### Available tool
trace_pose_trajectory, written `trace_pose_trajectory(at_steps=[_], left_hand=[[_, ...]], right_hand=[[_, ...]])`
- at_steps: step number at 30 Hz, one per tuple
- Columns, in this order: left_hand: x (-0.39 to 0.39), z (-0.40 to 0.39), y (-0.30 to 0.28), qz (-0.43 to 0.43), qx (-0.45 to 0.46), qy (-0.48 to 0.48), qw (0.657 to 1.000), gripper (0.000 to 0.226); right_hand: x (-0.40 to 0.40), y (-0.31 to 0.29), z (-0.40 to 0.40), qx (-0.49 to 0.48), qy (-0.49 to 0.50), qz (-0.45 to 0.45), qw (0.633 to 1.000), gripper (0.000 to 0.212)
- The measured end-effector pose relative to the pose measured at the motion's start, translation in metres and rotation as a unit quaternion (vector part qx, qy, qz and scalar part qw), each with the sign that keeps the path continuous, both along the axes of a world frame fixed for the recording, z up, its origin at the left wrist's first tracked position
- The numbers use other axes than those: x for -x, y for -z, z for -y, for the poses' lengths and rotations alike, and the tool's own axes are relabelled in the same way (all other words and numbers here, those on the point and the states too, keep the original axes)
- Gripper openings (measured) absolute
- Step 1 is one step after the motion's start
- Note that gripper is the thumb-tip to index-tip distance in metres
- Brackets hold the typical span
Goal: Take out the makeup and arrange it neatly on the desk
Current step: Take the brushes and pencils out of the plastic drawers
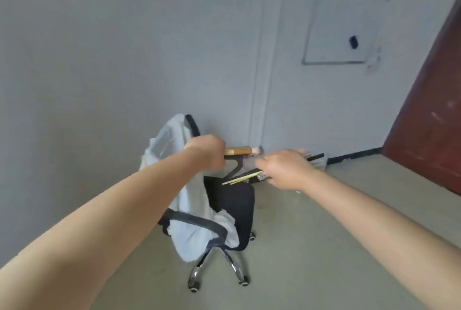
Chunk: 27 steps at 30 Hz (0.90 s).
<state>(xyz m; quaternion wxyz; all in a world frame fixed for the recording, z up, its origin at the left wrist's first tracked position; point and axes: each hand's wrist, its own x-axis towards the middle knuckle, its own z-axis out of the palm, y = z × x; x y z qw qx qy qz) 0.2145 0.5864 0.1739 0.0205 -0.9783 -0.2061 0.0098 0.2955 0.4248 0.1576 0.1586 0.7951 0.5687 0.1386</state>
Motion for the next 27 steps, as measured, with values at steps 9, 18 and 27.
trace_pose_trajectory(at_steps=[9,18,27], left_hand=[[-0.204,0.334,-0.029,0.022,-0.023,0.346,0.938,0.017],[-0.307,0.648,-0.034,-0.026,0.001,0.560,0.828,0.029],[-0.439,0.844,-0.033,-0.034,-0.066,0.625,0.777,0.021]], right_hand=[[-0.097,-0.039,0.340,-0.041,0.359,0.041,0.932,0.042],[-0.130,-0.051,0.625,-0.024,0.544,0.054,0.837,0.041],[-0.229,-0.046,0.805,-0.019,0.609,0.060,0.791,0.038]])
